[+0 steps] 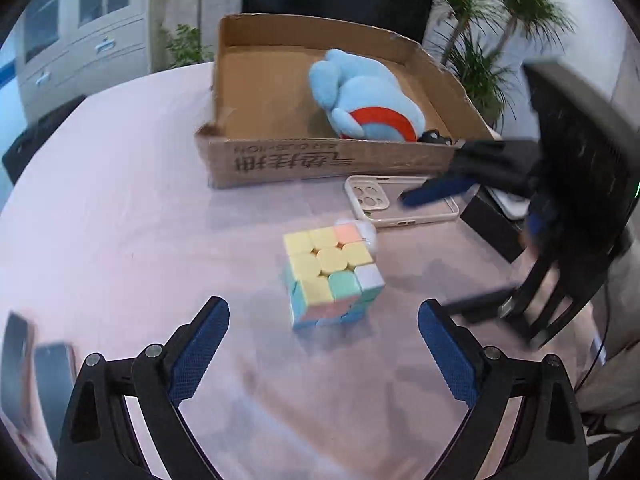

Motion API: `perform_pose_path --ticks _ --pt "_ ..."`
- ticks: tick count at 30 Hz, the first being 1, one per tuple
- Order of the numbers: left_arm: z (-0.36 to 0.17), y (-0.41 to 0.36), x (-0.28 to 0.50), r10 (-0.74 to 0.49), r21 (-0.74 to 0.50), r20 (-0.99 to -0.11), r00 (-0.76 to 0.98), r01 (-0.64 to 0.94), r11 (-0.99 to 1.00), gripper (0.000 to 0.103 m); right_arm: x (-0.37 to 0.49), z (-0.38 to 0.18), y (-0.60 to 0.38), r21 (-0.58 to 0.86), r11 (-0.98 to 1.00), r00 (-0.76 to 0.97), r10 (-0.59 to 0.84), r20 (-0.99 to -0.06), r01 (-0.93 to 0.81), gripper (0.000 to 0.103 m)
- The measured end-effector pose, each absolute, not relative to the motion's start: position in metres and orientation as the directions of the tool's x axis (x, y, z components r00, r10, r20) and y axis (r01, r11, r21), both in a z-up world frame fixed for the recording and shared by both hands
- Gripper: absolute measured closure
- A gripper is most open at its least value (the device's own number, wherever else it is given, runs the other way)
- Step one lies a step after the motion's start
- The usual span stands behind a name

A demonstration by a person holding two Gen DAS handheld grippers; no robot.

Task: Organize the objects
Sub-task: 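Move both grippers to the pastel Rubik's cube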

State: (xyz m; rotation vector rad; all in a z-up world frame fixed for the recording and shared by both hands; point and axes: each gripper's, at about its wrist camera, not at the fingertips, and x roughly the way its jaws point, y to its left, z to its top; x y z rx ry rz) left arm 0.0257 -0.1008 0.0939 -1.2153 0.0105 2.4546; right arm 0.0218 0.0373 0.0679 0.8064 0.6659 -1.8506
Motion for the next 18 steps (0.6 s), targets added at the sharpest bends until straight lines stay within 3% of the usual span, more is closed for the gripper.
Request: perform_pose_path --ticks 7,8,9,10,15,18 --pt "0.097 -0.11 0.023 0.399 -0.223 -0.755 -0.52 -0.369 -0.903 0.007 -0.006 0.032 0.002 -0.134 -0.324 -0.296 -0.527 -0.797 0.937 0.024" --pt "0.096 -0.109 0.023 0.409 -0.23 -0.753 -0.515 -0.377 -0.897 0.007 -0.007 0.028 0.0 -0.114 -0.321 -0.279 -0.531 -0.801 0.94 0.027" --pt "0.097 -0.109 0.024 0.416 -0.234 -0.753 -0.51 -0.384 -0.893 0.007 -0.005 0.025 -0.002 -0.093 -0.318 -0.259 -0.532 -0.806 0.943 0.04" --pt "0.093 -0.107 0.024 0.423 -0.24 -0.757 -0.499 -0.389 -0.889 0.007 -0.006 0.02 -0.003 -0.085 -0.329 -0.257 -0.525 -0.811 0.94 0.045" --pt "0.075 -0.097 0.025 0.462 -0.276 -0.77 -0.441 -0.423 -0.863 0.007 0.022 0.023 0.004 -0.031 -0.402 -0.264 -0.541 -0.799 0.915 0.048" --pt "0.065 -0.085 0.028 0.494 -0.296 -0.772 -0.4 -0.462 -0.836 0.015 0.043 0.023 0.012 0.002 -0.419 -0.257 -0.561 -0.787 0.908 0.043"
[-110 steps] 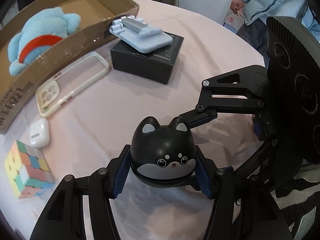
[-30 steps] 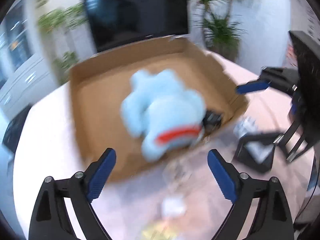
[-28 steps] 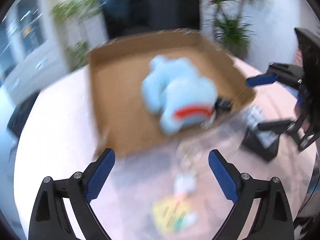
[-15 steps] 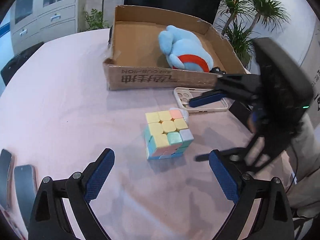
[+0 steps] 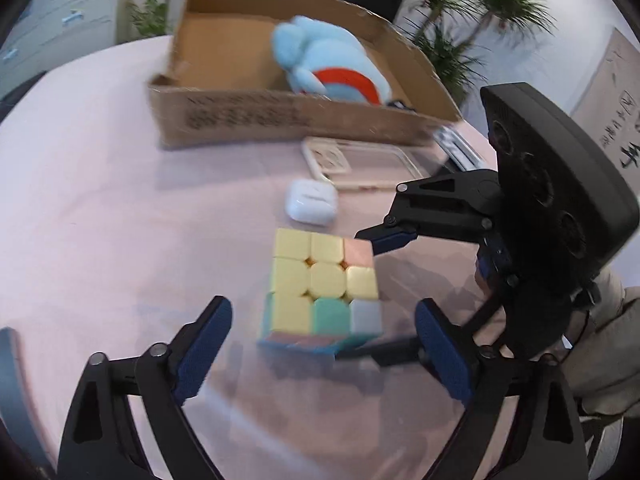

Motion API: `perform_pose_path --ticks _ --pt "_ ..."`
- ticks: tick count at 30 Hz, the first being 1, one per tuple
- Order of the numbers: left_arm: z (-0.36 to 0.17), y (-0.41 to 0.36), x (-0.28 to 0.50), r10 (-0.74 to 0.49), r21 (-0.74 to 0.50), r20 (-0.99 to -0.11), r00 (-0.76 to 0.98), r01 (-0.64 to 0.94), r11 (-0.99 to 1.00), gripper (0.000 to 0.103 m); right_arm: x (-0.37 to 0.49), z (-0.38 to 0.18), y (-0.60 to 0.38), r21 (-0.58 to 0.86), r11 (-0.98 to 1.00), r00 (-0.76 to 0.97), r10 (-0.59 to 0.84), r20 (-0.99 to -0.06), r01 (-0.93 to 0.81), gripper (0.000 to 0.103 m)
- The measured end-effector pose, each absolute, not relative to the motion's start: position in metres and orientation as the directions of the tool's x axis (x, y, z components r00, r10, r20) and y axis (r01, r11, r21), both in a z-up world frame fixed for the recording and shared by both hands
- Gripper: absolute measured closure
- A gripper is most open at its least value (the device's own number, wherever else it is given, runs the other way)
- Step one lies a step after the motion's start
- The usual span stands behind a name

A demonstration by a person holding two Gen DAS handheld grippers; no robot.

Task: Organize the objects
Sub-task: 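Move both grippers to the pastel Rubik's cube, then grasp the Rubik's cube with both grippers and lift it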

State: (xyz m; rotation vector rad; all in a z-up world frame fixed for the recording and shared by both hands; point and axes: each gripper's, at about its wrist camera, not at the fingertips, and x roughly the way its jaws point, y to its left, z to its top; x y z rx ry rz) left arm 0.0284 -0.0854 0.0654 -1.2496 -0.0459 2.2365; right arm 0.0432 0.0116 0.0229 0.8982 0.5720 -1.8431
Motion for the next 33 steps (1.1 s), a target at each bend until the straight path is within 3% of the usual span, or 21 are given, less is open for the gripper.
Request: perform_pose_path --ticks 4,6,8,33 --pt "0.056 -0.076 0.025 0.45 -0.245 -0.806 -0.385 -0.476 -0.845 0.04 0.05 0.014 0.017 0.022 -0.451 -0.263 -0.559 -0.787 0.892 0.037" --pt "0.055 -0.077 0.023 0.453 -0.248 -0.805 -0.384 -0.476 -0.844 0.041 0.044 0.011 0.019 0.046 -0.473 -0.261 -0.563 -0.784 0.88 0.038" --pt "0.054 -0.078 0.022 0.456 -0.253 -0.805 -0.38 -0.475 -0.843 0.042 0.039 0.009 0.02 0.082 -0.482 -0.244 -0.573 -0.782 0.872 0.047" --pt "0.064 -0.064 0.032 0.384 -0.149 -0.842 -0.38 -0.521 -0.84 0.045 0.052 0.017 0.013 0.01 -0.472 -0.281 -0.541 -0.793 0.881 0.048"
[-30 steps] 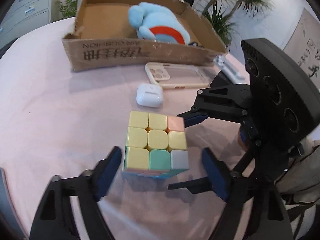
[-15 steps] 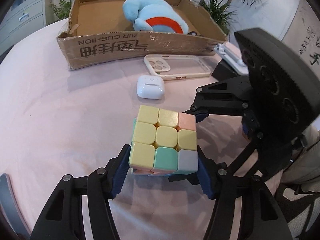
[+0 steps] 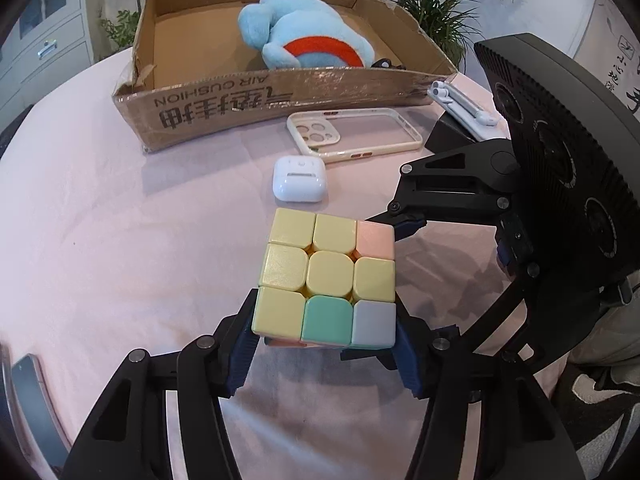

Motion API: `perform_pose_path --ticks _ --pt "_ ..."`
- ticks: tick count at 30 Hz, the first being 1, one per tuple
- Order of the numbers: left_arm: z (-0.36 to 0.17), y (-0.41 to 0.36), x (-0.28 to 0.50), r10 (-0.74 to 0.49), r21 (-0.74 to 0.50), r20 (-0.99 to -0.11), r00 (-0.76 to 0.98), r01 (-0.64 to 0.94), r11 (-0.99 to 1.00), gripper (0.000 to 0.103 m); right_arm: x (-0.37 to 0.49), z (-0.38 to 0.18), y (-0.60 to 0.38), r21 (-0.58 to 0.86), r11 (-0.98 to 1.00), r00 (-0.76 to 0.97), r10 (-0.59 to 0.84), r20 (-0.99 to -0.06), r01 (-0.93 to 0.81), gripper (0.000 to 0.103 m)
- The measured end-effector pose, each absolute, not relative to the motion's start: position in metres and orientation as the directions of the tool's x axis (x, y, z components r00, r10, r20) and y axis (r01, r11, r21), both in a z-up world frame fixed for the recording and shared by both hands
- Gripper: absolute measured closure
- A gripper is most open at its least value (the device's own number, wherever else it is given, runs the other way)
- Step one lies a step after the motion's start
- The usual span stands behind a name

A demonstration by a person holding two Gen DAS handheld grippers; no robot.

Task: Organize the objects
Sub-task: 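Grasp the Rubik's cube with both grippers and lift it, then carry the cube into the box and release it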

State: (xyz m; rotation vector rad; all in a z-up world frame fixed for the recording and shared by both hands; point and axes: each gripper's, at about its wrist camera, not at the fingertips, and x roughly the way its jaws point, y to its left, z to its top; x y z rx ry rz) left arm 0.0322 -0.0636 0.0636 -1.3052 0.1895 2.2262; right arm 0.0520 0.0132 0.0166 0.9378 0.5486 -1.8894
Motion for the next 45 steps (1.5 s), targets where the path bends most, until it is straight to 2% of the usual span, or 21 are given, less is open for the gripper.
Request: perform_pose_path --ticks 27,45 --pt "0.139 -0.061 0.0 0.41 -0.044 -0.749 -0.521 -0.578 -0.815 0.045 0.027 0.088 0.017 -0.168 -0.539 -0.473 -0.499 -0.726 0.826 0.048" --pt "0.174 -0.068 -0.094 0.438 -0.027 -0.711 -0.55 -0.602 -0.798 0.045 -0.052 0.122 0.017 -0.226 -0.615 -0.572 -0.451 -0.686 0.756 0.048"
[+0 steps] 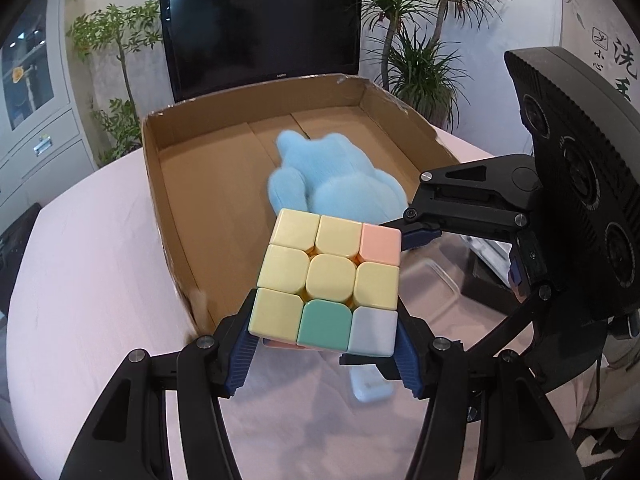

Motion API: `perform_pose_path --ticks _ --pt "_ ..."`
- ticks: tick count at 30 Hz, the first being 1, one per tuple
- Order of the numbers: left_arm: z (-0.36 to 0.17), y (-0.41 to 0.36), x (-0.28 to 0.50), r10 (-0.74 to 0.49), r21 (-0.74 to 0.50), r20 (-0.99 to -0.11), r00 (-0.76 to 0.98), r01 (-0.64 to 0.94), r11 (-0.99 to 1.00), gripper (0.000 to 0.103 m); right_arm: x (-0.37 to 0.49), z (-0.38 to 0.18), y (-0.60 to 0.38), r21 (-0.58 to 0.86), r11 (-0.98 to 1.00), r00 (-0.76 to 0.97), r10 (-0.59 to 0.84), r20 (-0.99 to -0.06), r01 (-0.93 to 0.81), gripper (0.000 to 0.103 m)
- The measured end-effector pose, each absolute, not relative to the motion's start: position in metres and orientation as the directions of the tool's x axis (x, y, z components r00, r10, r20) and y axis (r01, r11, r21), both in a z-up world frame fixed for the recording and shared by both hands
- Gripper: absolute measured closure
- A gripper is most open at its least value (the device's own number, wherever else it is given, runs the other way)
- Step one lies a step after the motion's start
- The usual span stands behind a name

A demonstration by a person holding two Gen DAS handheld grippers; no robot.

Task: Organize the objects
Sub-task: 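Carry the cube into the box and release it, then move both grippers to the white phone stand on the black box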

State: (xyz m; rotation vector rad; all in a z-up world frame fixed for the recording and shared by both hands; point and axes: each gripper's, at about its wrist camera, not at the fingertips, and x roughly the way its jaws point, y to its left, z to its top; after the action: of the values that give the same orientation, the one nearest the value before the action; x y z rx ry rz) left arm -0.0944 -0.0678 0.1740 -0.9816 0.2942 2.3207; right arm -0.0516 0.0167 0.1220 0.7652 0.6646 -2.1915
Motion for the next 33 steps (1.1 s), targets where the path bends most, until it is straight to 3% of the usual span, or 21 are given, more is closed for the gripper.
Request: perform_pose_path --ticks 11,23,26,30,33 --pt "0.158 -0.069 -0.192 0.444 -0.1 -0.759 -0.476 -0.588 -0.802 0.045 -0.138 0.12 0.012 -0.18 -0.674 -0.562 -0.404 -0.721 0.716 0.048" --pt "0.11 -0.07 -0.2 0.382 -0.103 -0.815 -0.435 -0.541 -0.835 0.042 -0.15 0.073 0.0 -0.157 -0.667 -0.491 -0.348 -0.799 0.729 0.047" --pt "0.117 -0.071 -0.193 0.355 -0.074 -0.807 -0.471 -0.517 -0.853 0.039 -0.144 0.073 0.0 -0.18 -0.678 -0.51 -0.324 -0.797 0.713 0.044" --pt "0.138 -0.077 -0.177 0.354 -0.07 -0.77 -0.531 -0.48 -0.874 0.027 -0.128 0.089 0.009 -0.205 -0.698 -0.55 -0.315 -0.774 0.687 0.034" --pt "0.158 -0.075 -0.157 0.357 -0.07 -0.735 -0.577 -0.459 -0.886 0.022 -0.107 0.108 0.029 -0.248 -0.716 -0.604 -0.293 -0.742 0.652 0.031"
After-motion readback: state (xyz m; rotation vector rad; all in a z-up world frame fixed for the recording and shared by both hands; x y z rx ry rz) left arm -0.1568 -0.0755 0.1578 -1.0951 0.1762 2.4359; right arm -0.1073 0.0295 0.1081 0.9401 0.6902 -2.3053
